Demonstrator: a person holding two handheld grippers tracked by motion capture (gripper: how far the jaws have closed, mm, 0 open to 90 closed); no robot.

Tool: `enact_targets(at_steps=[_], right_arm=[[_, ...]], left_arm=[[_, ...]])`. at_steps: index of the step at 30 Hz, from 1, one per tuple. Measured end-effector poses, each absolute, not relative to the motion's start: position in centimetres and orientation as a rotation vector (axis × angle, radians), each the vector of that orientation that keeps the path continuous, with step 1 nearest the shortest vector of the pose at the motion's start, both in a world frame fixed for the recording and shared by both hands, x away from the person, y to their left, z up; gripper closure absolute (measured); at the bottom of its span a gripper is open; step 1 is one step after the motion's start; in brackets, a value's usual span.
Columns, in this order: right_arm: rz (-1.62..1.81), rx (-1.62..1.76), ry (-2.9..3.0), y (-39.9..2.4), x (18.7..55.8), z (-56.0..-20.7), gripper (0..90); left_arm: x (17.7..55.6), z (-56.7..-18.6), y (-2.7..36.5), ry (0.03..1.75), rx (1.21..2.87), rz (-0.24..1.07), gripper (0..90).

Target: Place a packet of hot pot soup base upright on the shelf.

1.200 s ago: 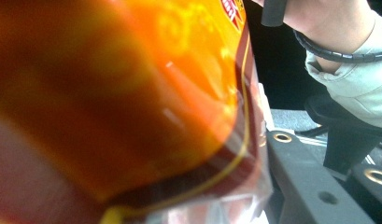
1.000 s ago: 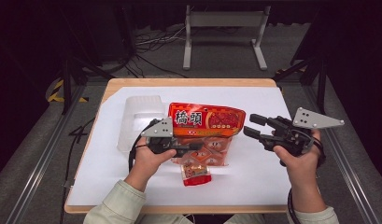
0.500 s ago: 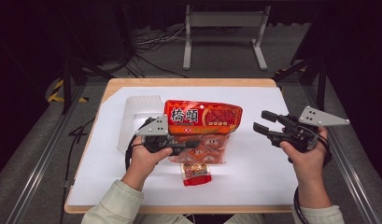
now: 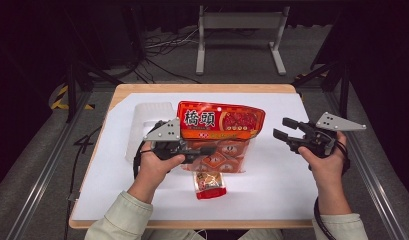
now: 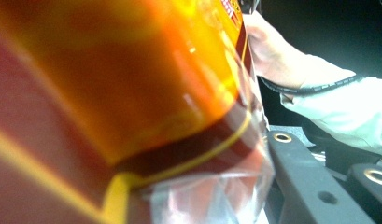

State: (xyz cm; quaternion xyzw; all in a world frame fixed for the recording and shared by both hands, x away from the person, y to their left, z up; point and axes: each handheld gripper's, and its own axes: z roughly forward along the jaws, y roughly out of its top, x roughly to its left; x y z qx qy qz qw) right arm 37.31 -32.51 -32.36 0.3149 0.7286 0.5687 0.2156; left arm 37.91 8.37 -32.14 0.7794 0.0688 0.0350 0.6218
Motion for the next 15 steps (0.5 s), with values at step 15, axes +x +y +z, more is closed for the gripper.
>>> enact_targets(at_steps=[15], right_arm=[[1.541,0.964,2.03,-33.4,38.7,-34.5,41.9]], left_arm=[[40.0,-28.8,9.3,0.175,1.781,0.147,71.1]])
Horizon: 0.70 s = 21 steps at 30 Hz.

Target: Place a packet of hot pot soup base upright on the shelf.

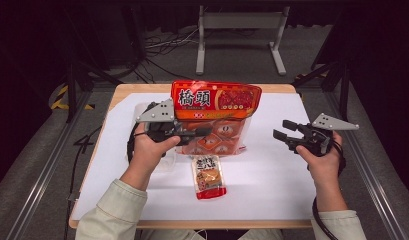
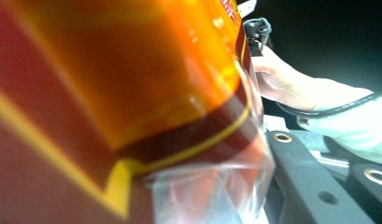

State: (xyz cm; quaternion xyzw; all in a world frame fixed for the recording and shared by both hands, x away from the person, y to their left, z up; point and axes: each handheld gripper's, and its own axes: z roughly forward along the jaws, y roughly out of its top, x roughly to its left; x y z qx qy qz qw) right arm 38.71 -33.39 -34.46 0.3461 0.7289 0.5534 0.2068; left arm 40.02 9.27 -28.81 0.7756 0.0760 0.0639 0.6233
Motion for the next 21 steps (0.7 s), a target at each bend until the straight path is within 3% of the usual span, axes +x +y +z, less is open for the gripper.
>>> enact_targets(at_steps=[21], right_arm=[[1.497,1.028,2.019,-34.3,39.3,-35.4,41.7]], left_arm=[[43.9,-27.4,10.4,0.3,1.71,0.213,71.1]])
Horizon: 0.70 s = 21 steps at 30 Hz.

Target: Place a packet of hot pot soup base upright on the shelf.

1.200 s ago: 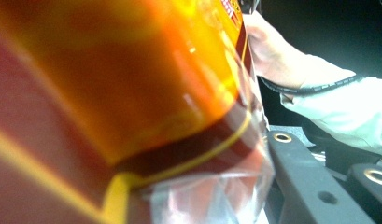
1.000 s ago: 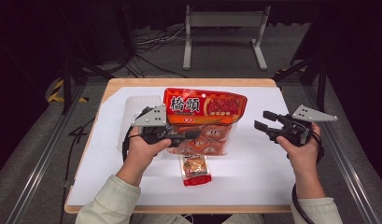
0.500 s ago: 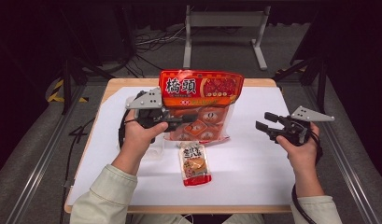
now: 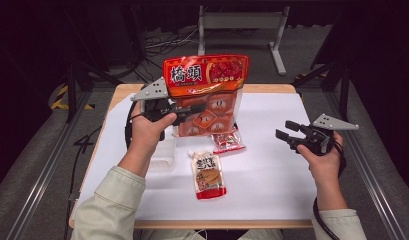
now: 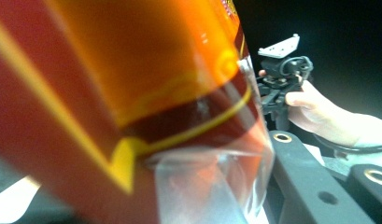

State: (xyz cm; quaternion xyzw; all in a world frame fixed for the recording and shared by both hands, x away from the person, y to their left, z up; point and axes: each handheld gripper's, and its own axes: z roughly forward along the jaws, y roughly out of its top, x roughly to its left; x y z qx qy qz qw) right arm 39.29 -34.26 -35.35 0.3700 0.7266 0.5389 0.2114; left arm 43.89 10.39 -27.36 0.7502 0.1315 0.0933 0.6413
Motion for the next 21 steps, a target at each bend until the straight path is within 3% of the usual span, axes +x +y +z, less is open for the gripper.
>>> enact_targets(at_steps=[21], right_arm=[[1.506,1.067,2.017,-34.5,39.5,-35.8,40.9]], left_arm=[[46.8,-27.8,13.0,0.426,1.707,0.372,71.0]])
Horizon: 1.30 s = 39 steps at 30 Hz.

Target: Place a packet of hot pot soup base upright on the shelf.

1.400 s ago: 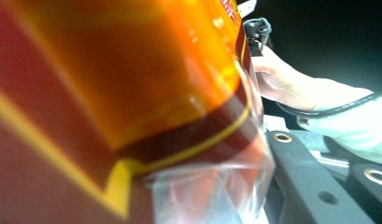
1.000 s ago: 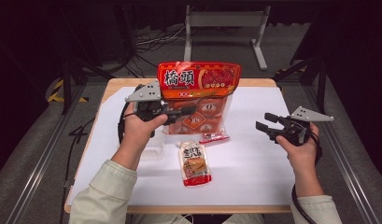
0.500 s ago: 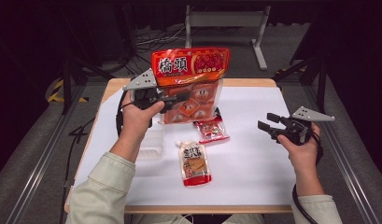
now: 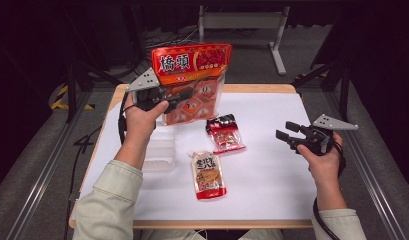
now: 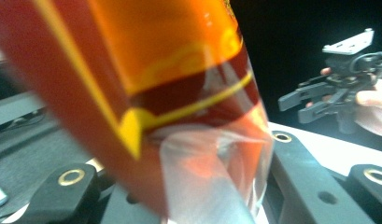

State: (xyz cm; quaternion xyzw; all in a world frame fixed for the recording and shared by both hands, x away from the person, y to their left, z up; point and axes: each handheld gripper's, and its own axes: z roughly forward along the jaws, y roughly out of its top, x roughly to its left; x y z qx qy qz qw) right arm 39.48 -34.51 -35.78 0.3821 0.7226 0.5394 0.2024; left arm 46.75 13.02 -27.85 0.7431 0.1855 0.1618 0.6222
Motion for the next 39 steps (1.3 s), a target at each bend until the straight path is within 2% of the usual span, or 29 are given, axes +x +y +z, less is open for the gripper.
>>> enact_targets(at_steps=[25,29,39], right_arm=[[1.512,1.069,2.029,-34.3,39.5,-35.9,40.9],[1.515,1.074,2.034,-34.3,39.5,-35.9,40.9],[1.514,1.071,2.061,-33.9,39.6,-36.2,40.6]], left_arm=[[48.5,-30.7,18.9,0.648,1.635,0.495,71.1],[48.5,-31.1,19.4,0.69,1.651,0.542,71.1],[48.8,-31.6,19.3,0.737,1.656,0.563,71.1]])
